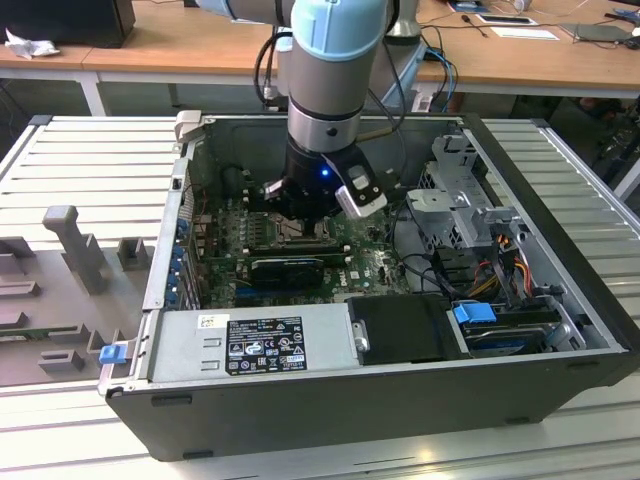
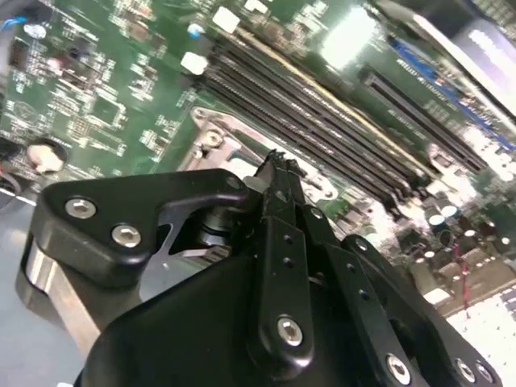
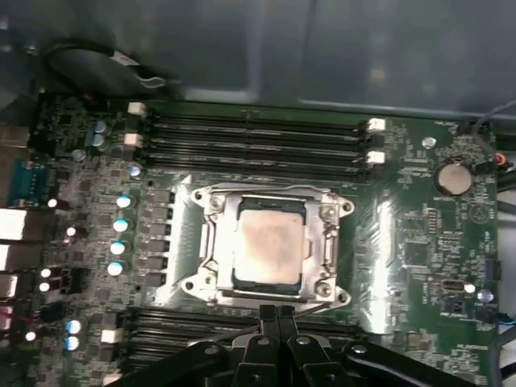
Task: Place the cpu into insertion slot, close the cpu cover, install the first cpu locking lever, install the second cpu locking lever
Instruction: 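Install the second cpu locking lever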
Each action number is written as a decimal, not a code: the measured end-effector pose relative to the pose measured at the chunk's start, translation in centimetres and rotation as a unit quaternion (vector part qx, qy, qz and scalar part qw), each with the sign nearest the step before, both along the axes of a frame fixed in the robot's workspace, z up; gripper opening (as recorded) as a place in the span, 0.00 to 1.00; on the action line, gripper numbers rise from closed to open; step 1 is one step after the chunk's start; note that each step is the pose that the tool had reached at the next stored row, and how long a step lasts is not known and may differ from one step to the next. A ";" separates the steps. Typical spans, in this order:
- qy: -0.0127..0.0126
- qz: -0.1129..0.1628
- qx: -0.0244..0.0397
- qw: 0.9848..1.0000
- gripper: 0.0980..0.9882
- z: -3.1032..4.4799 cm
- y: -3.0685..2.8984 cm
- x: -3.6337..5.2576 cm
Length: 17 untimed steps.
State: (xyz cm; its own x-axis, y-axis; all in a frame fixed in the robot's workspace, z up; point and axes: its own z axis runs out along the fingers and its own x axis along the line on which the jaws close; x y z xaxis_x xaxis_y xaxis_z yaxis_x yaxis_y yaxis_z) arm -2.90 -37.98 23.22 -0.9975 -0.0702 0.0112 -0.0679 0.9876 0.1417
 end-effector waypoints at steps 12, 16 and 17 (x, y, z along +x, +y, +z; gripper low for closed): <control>0.000 0.000 0.008 1.000 0.01 -1.07 -0.24 -1.98; 0.000 0.000 0.019 1.000 0.01 -1.09 -0.82 -2.44; 0.000 0.001 0.021 1.000 0.01 -1.09 -0.88 -2.54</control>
State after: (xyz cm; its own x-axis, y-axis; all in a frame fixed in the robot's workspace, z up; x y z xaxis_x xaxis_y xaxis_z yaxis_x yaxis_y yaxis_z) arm -5.44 -38.85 22.13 -0.9973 -0.0726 0.0083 -0.0698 0.9808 0.1823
